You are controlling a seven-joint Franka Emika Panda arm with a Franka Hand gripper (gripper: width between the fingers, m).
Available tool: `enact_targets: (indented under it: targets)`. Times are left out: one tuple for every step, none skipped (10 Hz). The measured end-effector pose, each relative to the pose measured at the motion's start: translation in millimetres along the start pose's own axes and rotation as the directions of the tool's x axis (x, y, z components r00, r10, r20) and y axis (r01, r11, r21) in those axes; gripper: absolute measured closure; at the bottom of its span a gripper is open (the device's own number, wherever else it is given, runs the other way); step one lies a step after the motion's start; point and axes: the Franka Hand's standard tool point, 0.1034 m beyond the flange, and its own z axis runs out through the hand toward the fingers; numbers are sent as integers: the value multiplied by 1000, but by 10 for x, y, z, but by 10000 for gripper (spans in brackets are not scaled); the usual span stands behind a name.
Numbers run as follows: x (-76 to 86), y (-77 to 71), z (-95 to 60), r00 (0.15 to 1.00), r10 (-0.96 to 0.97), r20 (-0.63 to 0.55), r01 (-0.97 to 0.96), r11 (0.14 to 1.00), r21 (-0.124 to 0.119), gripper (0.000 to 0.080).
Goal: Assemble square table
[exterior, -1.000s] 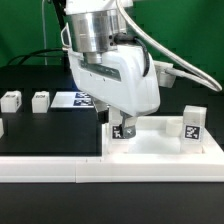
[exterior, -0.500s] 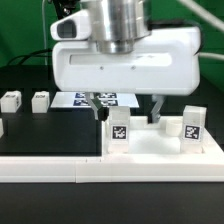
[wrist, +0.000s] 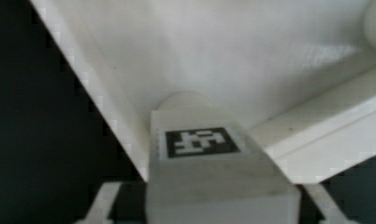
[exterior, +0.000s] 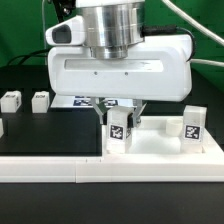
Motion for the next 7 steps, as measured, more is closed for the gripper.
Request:
enact_targets:
  targets:
    - [1, 2, 1, 999, 38, 0, -38, 999, 0, 506]
    - [20, 11, -3, 983, 181, -8, -181, 983, 1, 506]
    - [30, 18, -1, 914, 406, -19, -406, 914, 1, 506]
    - [11, 8, 3, 785, 619, -25, -619, 785, -5, 506]
    - [17, 18, 2, 655, 756, -14, -756, 655, -7, 506]
    - [38, 30, -3, 549, 836, 18, -836, 549, -20, 506]
    - [24, 20, 2, 521, 853, 16, -853, 522, -21, 506]
